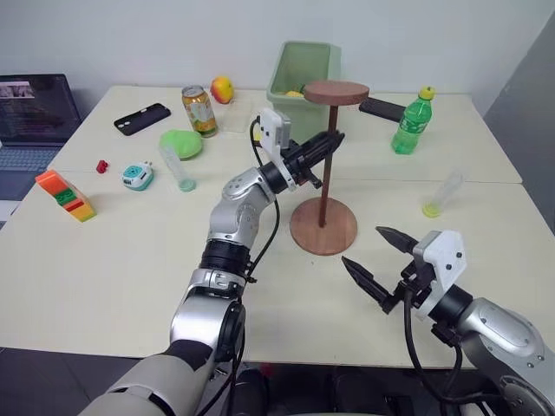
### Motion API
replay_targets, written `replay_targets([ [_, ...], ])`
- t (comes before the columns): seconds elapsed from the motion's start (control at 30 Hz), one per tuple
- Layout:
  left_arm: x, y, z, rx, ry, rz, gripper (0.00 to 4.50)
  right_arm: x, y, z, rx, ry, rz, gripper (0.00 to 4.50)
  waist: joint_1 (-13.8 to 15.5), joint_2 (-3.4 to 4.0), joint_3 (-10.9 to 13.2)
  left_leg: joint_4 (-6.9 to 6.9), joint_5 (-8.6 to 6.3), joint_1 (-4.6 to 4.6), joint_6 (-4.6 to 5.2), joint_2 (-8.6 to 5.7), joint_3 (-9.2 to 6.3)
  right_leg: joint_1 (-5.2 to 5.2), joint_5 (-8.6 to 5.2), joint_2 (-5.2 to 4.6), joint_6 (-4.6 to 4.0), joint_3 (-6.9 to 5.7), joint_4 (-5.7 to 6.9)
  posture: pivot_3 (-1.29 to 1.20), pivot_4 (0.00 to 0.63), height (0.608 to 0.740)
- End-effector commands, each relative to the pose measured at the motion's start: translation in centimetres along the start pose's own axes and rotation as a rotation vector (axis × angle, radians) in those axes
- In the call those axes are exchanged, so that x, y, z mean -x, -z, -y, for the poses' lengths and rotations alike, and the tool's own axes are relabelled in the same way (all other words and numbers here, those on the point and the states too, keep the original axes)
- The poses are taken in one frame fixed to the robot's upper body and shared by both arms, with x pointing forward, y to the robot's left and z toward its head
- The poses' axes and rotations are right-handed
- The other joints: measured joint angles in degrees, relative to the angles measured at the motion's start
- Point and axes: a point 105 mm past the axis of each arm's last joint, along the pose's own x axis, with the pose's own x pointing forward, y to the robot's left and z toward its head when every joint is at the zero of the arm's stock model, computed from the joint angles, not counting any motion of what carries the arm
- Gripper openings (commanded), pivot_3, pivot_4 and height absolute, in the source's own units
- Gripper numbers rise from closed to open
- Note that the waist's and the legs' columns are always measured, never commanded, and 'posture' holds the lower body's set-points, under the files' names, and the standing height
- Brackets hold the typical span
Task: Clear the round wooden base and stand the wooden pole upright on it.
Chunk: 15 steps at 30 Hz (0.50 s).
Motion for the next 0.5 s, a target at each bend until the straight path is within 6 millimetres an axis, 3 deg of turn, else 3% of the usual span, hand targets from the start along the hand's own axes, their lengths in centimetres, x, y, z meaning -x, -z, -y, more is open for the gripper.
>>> replay_targets([
  [0.03, -0.54, -0.4, 0.05, -0.041, 0.001, 0.022, 0.26, 0.0, -0.91, 0.05, 0.022, 0.002, 0.039, 4.5, 0.0, 0.0, 0.0, 0.0, 0.0, 0.0, 0.0, 0.0, -0.01, 0.01, 0.0, 0.0, 0.0, 0.0, 0.0, 0.0, 0.15, 0.74],
  [0.33, -0.59, 0.01, -0.89, -0.107, -0.035, 0.02, 0.26, -0.14, -1.33, 0.34, 0.033, 0.013, 0.051, 4.5, 0.0, -0.03, 0.0, 0.02, 0.0, 0.03, 0.0, 0.0, -0.01, 0.04, 0.0, 0.0, 0.0, 0.0, 0.01, 0.0, 0.15, 0.74],
  [0.5, -0.4, 0.23, -0.09, -0.139, 0.022, 0.02, 0.26, -0.16, -1.4, 0.42, 0.034, 0.02, 0.054, 4.5, -0.1, -0.03, 0.0, 0.02, 0.0, 0.07, 0.0, 0.0, 0.0, 0.05, 0.0, 0.0, 0.0, 0.01, 0.05, 0.0, 0.15, 0.74],
])
